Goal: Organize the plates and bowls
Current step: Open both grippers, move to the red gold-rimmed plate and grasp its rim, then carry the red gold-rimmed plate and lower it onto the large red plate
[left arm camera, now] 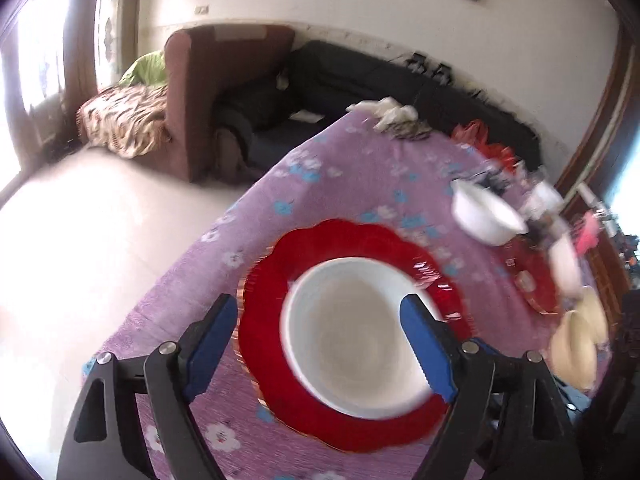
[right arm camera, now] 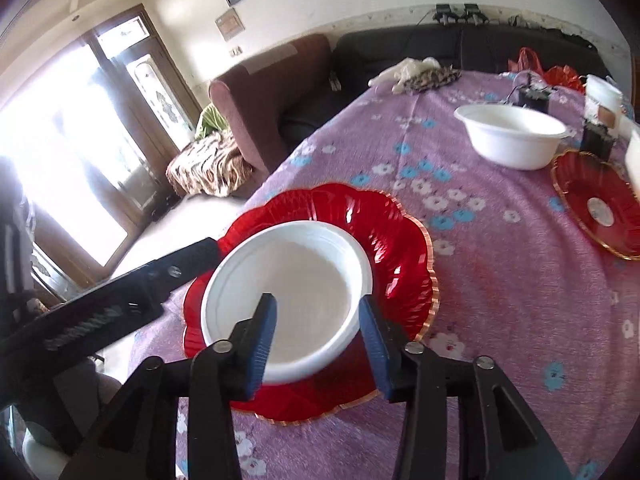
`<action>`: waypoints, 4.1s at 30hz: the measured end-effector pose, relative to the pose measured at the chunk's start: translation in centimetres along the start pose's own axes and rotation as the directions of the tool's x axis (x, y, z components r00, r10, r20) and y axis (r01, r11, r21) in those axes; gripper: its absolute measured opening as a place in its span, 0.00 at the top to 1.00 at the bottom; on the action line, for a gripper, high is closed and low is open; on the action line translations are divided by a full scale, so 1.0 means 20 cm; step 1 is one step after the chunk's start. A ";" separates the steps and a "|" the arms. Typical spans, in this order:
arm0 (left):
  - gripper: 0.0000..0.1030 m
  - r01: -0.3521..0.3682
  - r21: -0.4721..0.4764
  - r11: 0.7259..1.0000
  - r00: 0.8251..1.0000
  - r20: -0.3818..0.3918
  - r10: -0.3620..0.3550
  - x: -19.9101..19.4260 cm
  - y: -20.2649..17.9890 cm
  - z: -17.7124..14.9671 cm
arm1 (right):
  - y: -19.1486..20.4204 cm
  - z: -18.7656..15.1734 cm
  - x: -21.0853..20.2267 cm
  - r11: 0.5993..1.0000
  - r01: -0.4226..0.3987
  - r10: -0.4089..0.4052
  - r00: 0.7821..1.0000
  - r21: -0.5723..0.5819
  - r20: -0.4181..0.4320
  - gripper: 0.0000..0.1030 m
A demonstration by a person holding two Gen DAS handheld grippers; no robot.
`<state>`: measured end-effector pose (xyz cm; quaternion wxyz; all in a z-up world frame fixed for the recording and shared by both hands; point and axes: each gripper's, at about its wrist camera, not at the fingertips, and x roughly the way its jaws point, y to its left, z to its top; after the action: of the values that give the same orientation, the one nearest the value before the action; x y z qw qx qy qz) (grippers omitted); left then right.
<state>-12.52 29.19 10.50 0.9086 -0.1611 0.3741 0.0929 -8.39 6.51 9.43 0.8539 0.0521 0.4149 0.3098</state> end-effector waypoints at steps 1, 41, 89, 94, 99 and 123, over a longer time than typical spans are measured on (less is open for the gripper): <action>0.19 0.013 0.002 1.000 1.000 0.000 -0.013 -0.01 -0.01 0.00 | -0.01 -0.01 -0.02 1.000 0.007 -0.007 1.000 -0.005 0.010 0.52; 0.10 0.249 0.059 0.967 0.901 -0.379 -0.209 0.84 -1.18 0.10 | -1.66 0.26 -0.42 0.869 0.241 -0.209 0.971 0.432 -0.119 0.47; 0.70 0.271 -0.004 0.963 0.951 -0.156 -0.268 0.39 -0.81 0.13 | -0.98 0.28 -0.35 0.953 0.083 -0.073 0.996 0.292 -0.043 0.82; 0.70 0.259 -0.056 0.964 0.958 -0.113 -0.263 0.27 -0.60 0.11 | -0.80 0.25 -0.35 0.967 0.038 -0.029 0.999 0.252 -0.038 0.82; 0.70 0.223 -0.099 0.970 0.970 -0.079 -0.231 0.18 -0.39 0.08 | -0.57 0.23 -0.29 0.982 0.013 -0.004 0.999 0.186 -0.046 0.82; 0.66 0.111 -0.260 0.959 0.992 -0.029 -0.123 0.10 0.21 -0.08 | -0.12 0.08 0.15 0.998 -0.030 0.040 0.982 0.055 -0.186 0.82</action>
<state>-13.45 32.55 7.07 0.8752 -0.3016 0.3690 0.0832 -4.56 6.50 7.69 0.8040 0.0523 0.5001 0.3174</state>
